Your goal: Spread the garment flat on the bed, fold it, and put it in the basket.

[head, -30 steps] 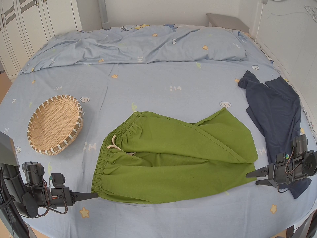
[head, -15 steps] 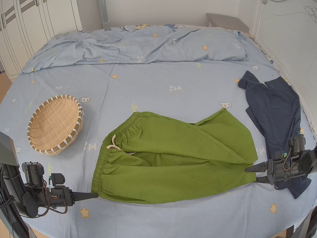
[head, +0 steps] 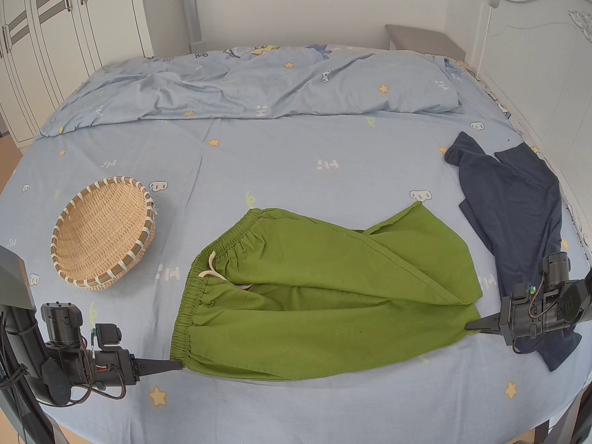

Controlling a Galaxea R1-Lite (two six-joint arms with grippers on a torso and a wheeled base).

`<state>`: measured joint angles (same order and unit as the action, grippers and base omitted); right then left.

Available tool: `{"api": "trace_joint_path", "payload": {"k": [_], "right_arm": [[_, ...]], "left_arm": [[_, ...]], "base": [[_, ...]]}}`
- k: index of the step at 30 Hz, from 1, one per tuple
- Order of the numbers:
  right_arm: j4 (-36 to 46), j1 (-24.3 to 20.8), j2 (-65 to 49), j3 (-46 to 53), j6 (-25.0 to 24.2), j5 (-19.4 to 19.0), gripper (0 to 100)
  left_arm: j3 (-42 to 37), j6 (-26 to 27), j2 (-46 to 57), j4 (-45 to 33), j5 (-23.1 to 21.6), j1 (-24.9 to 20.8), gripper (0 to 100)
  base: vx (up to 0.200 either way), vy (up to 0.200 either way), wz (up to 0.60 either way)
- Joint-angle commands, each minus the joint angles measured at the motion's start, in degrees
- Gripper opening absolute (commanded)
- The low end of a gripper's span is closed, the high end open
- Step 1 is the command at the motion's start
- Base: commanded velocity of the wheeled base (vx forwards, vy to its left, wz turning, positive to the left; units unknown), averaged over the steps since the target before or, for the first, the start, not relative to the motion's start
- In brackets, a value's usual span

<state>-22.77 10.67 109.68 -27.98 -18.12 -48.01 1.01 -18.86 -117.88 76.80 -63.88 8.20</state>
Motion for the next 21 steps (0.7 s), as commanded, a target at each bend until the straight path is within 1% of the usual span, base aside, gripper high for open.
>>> {"api": "trace_joint_path", "payload": {"k": [1, 5, 8, 10, 11, 14, 19, 21], "right_arm": [[-0.1, 0.4, 0.1, 0.0, 0.0, -0.2, 0], [0.0, 1.3, -0.2, 0.6, 0.5, -0.1, 0], [0.2, 1.6, -2.5, 2.3, 1.0, 0.1, 0], [0.2, 1.6, -2.5, 2.3, 1.0, 0.1, 0], [0.8, 1.3, -6.8, 4.2, 1.0, 0.2, 0], [2.0, 0.8, -8.9, 5.4, 1.2, 0.3, 0], [5.9, 0.2, -10.8, 7.7, 3.3, 0.5, 0], [7.6, 0.3, -10.7, 9.3, 5.7, 1.0, 0]], "left_arm": [[-1.0, 0.1, -0.1, -0.1, 0.0, 0.1, 0], [-1.0, -0.6, 0.3, -0.6, 0.0, 1.2, 0], [-1.0, -1.0, 2.3, -3.7, 0.1, 2.7, 0], [-1.0, -1.0, 2.3, -3.7, 0.1, 2.7, 0], [-1.0, -1.1, 7.0, -9.8, 0.2, 4.1, 0], [-1.0, -1.1, 13.0, -18.1, 0.3, 5.2, 0], [-0.9, -0.7, 18.0, -25.6, 0.5, 5.4, 0], [-0.9, -0.1, 18.1, -27.4, 0.7, 5.4, 0]], "base": [[0.0, 0.0, 0.0], [0.0, 0.0, 0.0], [0.0, 0.0, 0.0], [0.0, 0.0, 0.0], [0.0, 0.0, 0.0], [0.0, 0.0, 0.0], [0.0, 0.0, 0.0], [0.0, 0.0, 0.0]]}}
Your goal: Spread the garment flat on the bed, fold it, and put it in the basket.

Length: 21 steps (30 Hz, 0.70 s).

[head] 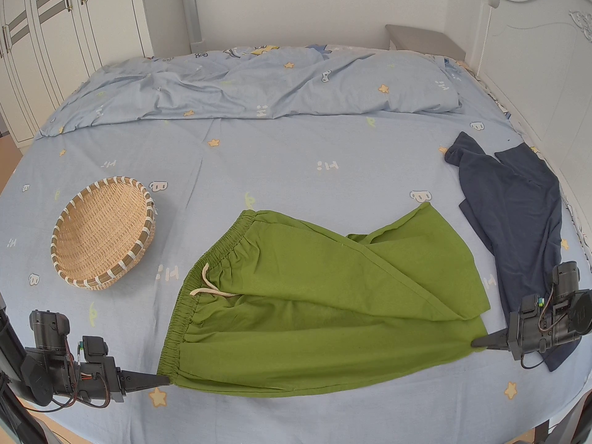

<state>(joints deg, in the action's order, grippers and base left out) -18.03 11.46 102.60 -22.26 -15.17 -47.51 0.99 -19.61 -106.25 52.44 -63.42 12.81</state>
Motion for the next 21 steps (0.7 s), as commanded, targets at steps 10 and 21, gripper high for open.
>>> {"api": "trace_joint_path", "payload": {"k": [10, 21], "right_arm": [[2.5, -0.5, -2.4, 12.4, 11.8, 9.5, 0], [-5.3, -6.2, -2.8, 17.1, 11.6, 9.7, 0]], "left_arm": [[-1.0, 12.1, 7.6, -15.5, 7.7, 0.8, 0], [-1.0, 24.1, 11.0, -28.4, 8.1, 10.6, 0]], "base": [[0.0, 0.0, 0.0], [0.0, 0.0, 0.0]]}}
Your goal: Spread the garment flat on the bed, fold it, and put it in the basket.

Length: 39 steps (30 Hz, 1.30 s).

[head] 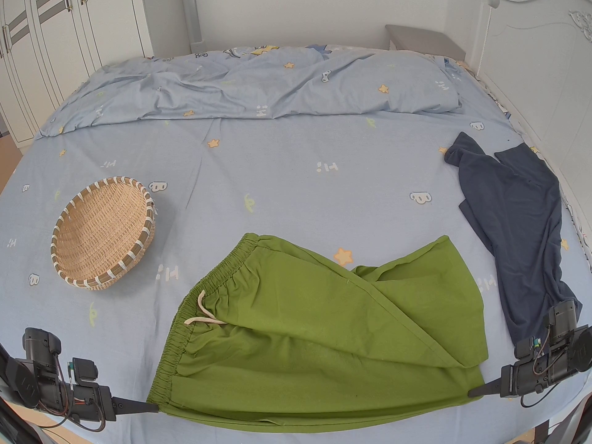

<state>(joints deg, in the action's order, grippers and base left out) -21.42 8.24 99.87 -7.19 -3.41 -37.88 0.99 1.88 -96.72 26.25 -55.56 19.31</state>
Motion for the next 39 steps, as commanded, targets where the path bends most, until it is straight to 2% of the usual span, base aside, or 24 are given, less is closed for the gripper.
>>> {"api": "trace_joint_path", "payload": {"k": [1, 5, 12, 20, 37, 38, 39], "right_arm": [[-2.4, -3.8, -0.1, 2.2, -0.3, 0.1, 0], [-2.7, -5.7, -0.1, 2.5, -0.4, 0.1, 0], [-2.7, -6.0, -0.1, 3.3, -0.4, 0.1, 0], [-2.8, -6.0, -0.2, 4.6, -0.1, 1.8, 0], [-4.9, -6.0, 0.2, 6.4, 0.1, 1.8, 0], [-5.0, -6.0, 0.2, 6.4, 0.1, 1.8, 100], [-5.0, -6.0, 0.2, 6.4, 0.1, 1.8, 100]], "left_arm": [[-1.0, 4.3, 1.4, -3.0, 0.3, 5.0, 0], [-1.0, 5.6, 1.3, -4.1, 1.2, 6.9, 0], [-1.0, 5.8, -0.3, -3.9, 4.4, 5.9, 0], [-1.0, 5.8, -0.1, -4.5, 4.5, 5.7, 0], [-1.0, 5.8, -2.1, -4.5, 5.9, 4.2, 0], [-1.0, 5.8, -2.3, -4.5, 6.0, 4.0, 100], [-1.0, 5.9, -2.6, -4.4, 6.1, 3.5, 100]], "base": [[0.0, 0.0, 0.0], [0.0, 0.0, 0.0], [0.0, 0.0, 0.0], [0.0, 0.0, 0.0], [0.0, 0.0, 0.0], [0.0, 0.0, 0.0], [0.0, 0.0, 0.0]]}}
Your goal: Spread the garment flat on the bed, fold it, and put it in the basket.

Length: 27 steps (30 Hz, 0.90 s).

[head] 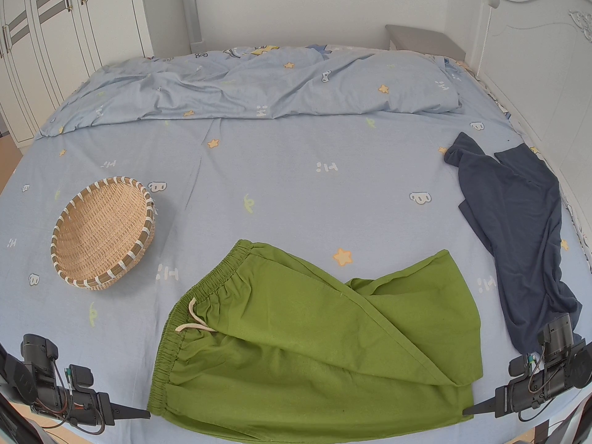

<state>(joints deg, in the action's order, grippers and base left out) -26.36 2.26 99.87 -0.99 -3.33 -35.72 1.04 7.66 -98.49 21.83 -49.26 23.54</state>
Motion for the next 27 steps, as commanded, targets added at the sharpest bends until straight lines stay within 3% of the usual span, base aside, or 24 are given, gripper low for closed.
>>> {"api": "trace_joint_path", "payload": {"k": [1, 11, 17, 20, 21, 22, 27], "right_arm": [[-0.1, -0.1, 0.2, 0.2, 0.0, -0.4, 100], [-2.0, 0.7, -0.3, 1.0, -0.2, -0.8, 100], [-3.1, 3.1, -9.8, 0.9, -0.3, -0.3, 100], [-2.8, 7.2, -17.5, -0.1, -0.5, 0.2, 100], [-2.8, 7.5, -17.8, -0.2, -0.5, 0.2, 100], [-2.5, 10.3, -21.1, -1.0, -0.3, 0.4, 100], [-2.5, 13.9, -24.9, -4.7, -0.1, 0.4, 100]], "left_arm": [[-1.0, 0.1, -0.9, 0.1, -0.2, -0.9, 100], [-1.0, 0.0, -0.3, -0.1, -0.4, -0.7, 100], [-0.3, -2.6, 13.8, -1.7, -0.4, 0.0, 100], [5.2, -11.3, 23.2, -6.8, 0.3, -1.0, 100], [5.6, -11.7, 23.5, -7.3, 0.3, -1.0, 100], [12.1, -16.3, 28.1, -14.4, 1.8, -3.0, 100], [27.5, -18.5, 31.3, -29.1, 5.6, -9.9, 100]], "base": [[0.0, 0.0, 0.0], [0.0, 0.0, 0.0], [0.0, 0.0, 0.0], [0.0, 0.0, 0.0], [0.0, 0.0, 0.0], [0.0, 0.0, 0.0], [0.0, 0.0, 0.0]]}}
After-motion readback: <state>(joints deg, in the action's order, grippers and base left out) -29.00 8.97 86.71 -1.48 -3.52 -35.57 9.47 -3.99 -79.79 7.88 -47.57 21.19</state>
